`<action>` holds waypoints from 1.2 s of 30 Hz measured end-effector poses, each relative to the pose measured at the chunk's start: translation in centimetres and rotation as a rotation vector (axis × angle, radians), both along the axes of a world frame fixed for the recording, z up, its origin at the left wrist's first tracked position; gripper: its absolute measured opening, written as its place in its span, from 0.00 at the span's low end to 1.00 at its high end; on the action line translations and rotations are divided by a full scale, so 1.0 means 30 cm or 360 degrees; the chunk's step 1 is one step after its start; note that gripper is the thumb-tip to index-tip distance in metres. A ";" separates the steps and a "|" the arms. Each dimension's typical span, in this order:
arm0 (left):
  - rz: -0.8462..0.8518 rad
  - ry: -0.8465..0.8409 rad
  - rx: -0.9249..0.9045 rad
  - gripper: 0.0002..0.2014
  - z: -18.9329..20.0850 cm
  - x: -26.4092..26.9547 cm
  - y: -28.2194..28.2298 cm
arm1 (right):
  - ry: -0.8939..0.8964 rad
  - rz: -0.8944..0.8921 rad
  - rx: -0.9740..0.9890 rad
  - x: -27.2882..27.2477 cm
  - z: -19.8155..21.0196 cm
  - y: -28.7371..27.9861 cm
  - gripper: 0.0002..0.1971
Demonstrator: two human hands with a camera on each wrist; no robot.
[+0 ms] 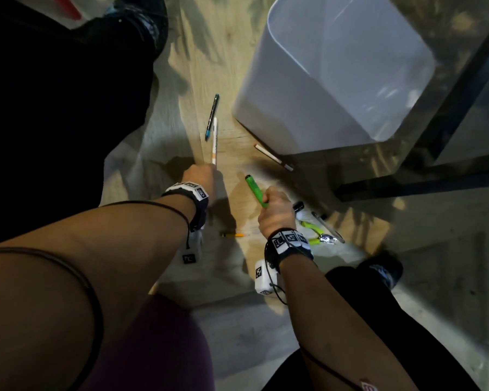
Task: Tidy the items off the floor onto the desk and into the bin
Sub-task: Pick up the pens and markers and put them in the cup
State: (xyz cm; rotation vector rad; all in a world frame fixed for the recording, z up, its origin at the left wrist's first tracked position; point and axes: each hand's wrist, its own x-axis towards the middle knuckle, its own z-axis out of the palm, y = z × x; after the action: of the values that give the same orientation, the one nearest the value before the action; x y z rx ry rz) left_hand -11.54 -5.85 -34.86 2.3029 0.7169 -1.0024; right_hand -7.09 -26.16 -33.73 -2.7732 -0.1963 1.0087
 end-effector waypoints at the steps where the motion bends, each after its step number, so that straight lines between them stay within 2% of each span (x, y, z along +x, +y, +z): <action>1: 0.0040 -0.0044 -0.0034 0.19 0.014 -0.006 -0.002 | 0.0009 -0.0139 0.0059 -0.005 0.012 -0.012 0.20; 4: 0.0168 -0.0138 -0.0117 0.20 0.095 -0.005 -0.026 | 0.0025 -0.0336 0.0124 -0.009 0.104 -0.051 0.26; 6: 0.0181 -0.0138 -0.0150 0.24 0.187 0.007 -0.031 | 0.0081 -0.0373 0.0130 -0.017 0.195 -0.080 0.24; 7: 0.0107 -0.0114 -0.0174 0.25 0.240 0.015 -0.028 | 0.0088 -0.0406 0.0165 -0.025 0.238 -0.092 0.23; 11: -0.0376 -0.0100 -0.0321 0.13 0.512 0.037 -0.030 | 0.0157 -0.0497 0.0328 -0.049 0.444 -0.118 0.17; 15: -0.0751 -0.0347 -0.0315 0.08 0.837 0.068 -0.051 | 0.0074 -0.0436 0.0470 -0.016 0.688 -0.119 0.11; 19: -0.0994 -0.0728 -0.0269 0.03 1.210 0.097 -0.046 | -0.0063 -0.0363 0.0745 -0.010 1.070 -0.092 0.13; 23: -0.1152 -0.1071 -0.0365 0.04 1.622 0.067 -0.028 | -0.0308 -0.0231 0.0887 -0.111 1.551 -0.093 0.17; 27: -0.1328 -0.1377 -0.0666 0.05 2.064 -0.016 -0.024 | -0.0541 0.0023 0.1036 -0.189 1.975 -0.164 0.10; 30: -0.1305 -0.1684 -0.0896 0.04 2.358 -0.007 -0.054 | -0.0827 0.0056 0.1214 -0.223 2.224 -0.231 0.18; 32: -0.1166 -0.1945 -0.0977 0.05 2.529 0.048 -0.097 | -0.1006 -0.0009 0.1389 -0.215 2.330 -0.274 0.23; 36: -0.0913 -0.2387 -0.0751 0.10 2.791 0.305 -0.213 | -0.1321 -0.0230 0.1598 -0.164 2.454 -0.336 0.39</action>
State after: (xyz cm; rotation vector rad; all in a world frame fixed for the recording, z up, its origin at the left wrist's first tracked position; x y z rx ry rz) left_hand -2.40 -12.23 48.86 2.0636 -0.7241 0.4883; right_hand -12.01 -36.25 39.90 -2.0089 -0.4431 -0.3091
